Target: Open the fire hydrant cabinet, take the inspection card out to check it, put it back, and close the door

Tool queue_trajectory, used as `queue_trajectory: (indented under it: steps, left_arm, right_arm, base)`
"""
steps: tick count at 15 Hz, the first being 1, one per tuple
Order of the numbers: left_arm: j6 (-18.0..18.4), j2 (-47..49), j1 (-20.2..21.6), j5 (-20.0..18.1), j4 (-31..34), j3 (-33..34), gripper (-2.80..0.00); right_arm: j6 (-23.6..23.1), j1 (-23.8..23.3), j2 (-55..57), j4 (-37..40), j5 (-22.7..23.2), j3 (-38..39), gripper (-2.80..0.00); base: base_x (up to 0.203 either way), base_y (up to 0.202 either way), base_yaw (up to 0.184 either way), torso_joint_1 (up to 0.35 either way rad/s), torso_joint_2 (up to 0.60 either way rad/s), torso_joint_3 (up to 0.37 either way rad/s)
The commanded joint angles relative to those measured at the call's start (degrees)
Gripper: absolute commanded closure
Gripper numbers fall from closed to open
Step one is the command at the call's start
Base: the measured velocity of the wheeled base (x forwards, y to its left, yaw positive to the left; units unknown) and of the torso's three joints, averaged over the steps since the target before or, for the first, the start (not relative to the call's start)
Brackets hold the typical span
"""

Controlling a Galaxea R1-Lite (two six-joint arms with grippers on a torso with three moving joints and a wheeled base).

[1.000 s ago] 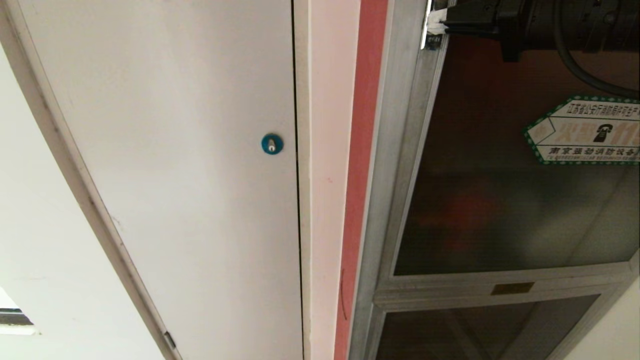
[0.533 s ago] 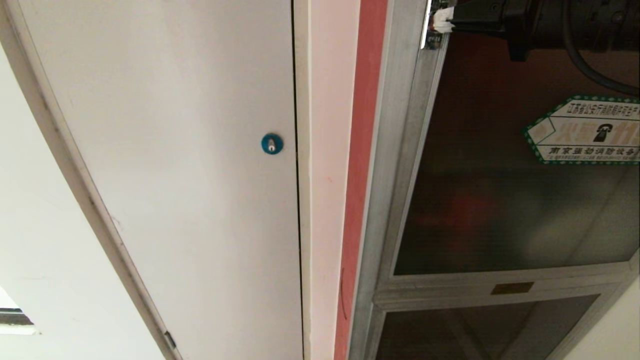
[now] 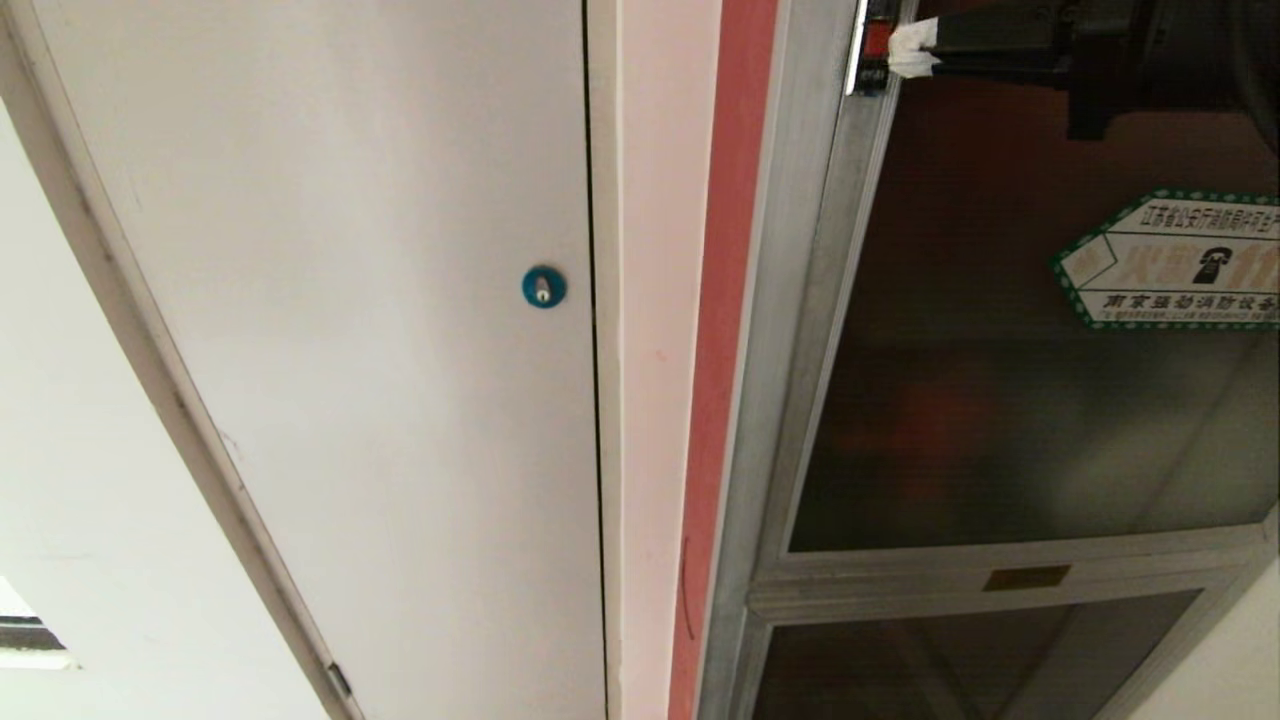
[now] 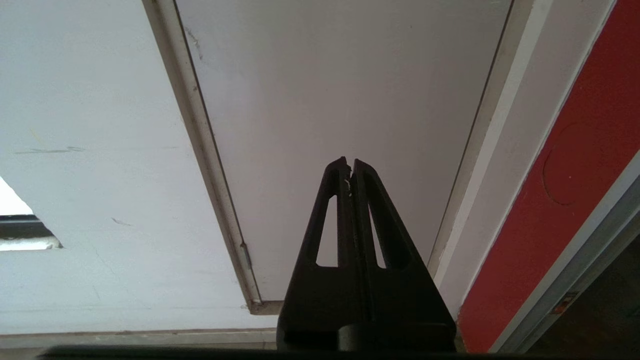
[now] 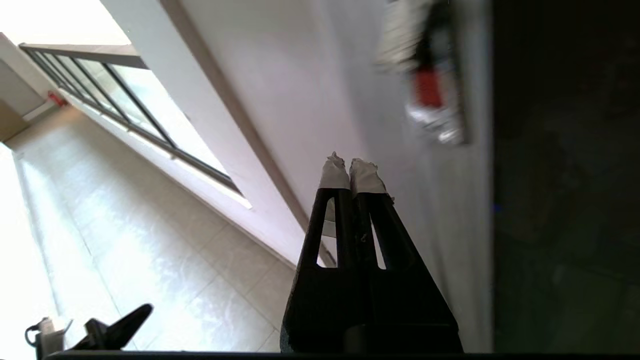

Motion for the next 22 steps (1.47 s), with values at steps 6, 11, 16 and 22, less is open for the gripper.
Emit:
queue_trajectory:
  steps: [6,11,16,22]
  left_arm:
    - [0.02,-0.02,0.02,0.03,-0.01,0.09,0.00]
    - [0.02,0.06,0.02,0.03,0.04,0.09,0.00]
    - [0.02,0.02,0.02,0.03,0.00,0.09,0.00]
    - [0.02,0.00,0.02,0.03,-0.04,0.09,0.00]
  right_arm:
    - [-5.53,15.72,-6.44,-13.65,-32.93,17.12,0.00]
    - [-23.33,18.71,-3.63,-42.51,-47.37,29.45,0.00]
    - [-35.44,18.68,0.73,-58.62,-48.69,32.44,0.00]
    - [-36.57,18.29,1.42,-58.95,-50.64,28.85,0.00]
  base:
    - [0.000,0.000,0.000,0.000,0.00,0.000]
    - [0.000,0.000,0.000,0.000,0.00,0.000]
    - [0.000,0.000,0.000,0.000,0.00,0.000]
    - [0.000,0.000,0.000,0.000,0.00,0.000]
